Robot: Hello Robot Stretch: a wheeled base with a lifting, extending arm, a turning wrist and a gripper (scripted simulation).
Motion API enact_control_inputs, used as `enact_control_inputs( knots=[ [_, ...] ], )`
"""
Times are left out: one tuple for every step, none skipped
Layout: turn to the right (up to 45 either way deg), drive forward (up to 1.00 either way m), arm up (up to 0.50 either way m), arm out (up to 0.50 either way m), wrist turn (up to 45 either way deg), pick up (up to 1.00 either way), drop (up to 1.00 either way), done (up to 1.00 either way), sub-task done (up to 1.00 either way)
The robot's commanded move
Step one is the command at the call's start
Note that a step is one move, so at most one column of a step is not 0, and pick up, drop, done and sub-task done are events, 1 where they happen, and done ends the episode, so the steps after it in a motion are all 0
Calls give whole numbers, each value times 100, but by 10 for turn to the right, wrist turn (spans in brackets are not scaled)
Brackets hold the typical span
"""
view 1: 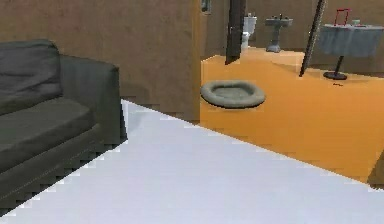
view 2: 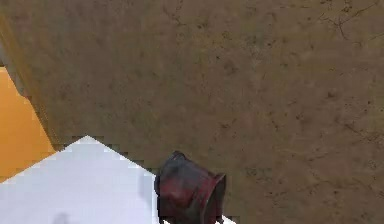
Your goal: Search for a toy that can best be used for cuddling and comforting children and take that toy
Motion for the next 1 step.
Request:
enact_control_inputs(
  knots=[
    [300,0,0,0,0,0,0,0,0]
  ],
)
